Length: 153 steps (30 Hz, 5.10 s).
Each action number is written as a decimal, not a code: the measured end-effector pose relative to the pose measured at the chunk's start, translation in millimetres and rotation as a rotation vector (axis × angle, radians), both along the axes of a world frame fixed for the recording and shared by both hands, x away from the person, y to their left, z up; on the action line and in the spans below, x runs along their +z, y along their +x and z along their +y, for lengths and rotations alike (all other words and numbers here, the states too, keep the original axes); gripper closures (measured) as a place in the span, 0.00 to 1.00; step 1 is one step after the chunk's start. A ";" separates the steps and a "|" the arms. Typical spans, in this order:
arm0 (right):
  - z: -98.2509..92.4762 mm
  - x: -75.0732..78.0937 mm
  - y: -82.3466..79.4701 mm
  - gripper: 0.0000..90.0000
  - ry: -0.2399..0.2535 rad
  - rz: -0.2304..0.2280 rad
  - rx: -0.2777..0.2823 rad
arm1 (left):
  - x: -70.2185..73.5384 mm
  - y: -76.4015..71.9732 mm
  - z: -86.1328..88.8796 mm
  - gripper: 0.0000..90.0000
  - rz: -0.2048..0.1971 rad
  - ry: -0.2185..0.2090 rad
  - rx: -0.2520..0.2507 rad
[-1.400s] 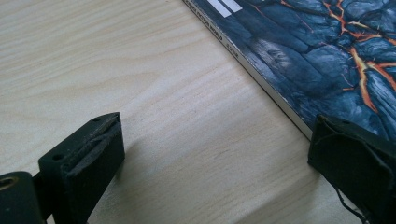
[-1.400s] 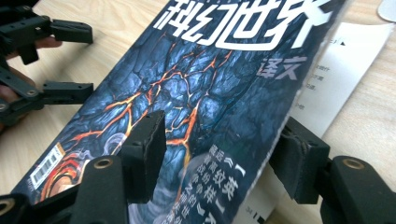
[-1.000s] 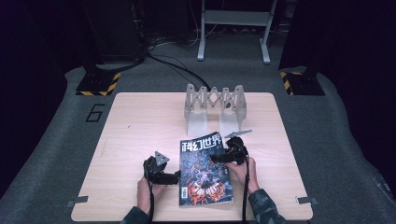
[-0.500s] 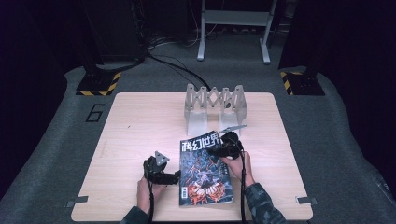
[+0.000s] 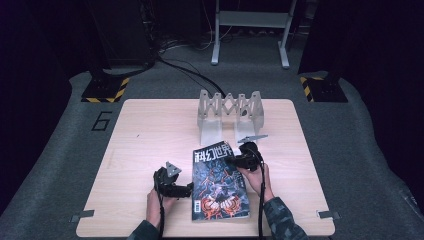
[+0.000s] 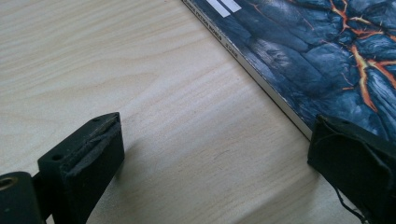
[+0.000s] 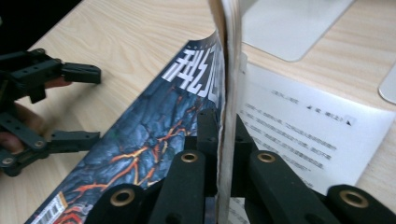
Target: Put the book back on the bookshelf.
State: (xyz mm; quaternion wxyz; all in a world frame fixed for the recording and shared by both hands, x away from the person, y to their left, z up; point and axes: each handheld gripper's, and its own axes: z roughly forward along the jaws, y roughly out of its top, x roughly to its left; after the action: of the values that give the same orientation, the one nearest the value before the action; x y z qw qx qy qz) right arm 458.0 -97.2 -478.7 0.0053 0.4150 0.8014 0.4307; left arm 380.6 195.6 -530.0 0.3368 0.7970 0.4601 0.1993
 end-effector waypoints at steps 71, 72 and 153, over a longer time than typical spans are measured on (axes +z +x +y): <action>-14.2 -18.6 -19.5 0.48 -0.182 0.022 -0.112 | 14.9 17.8 -35.2 0.44 0.112 -0.098 -0.168; -15.3 -20.8 -19.8 0.47 -0.202 0.011 -0.102 | 15.1 17.7 -35.3 0.44 0.115 -0.097 -0.166; -27.2 -29.7 -31.1 0.46 -0.238 -0.021 -0.057 | 41.6 65.6 -66.7 0.75 0.139 -0.112 -0.303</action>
State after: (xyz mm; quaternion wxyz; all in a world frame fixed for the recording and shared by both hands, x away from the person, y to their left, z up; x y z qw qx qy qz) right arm 427.0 -124.5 -508.4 0.0753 0.4294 0.8347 0.3364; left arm 446.3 128.9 -488.4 0.3742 0.8490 0.3673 0.0649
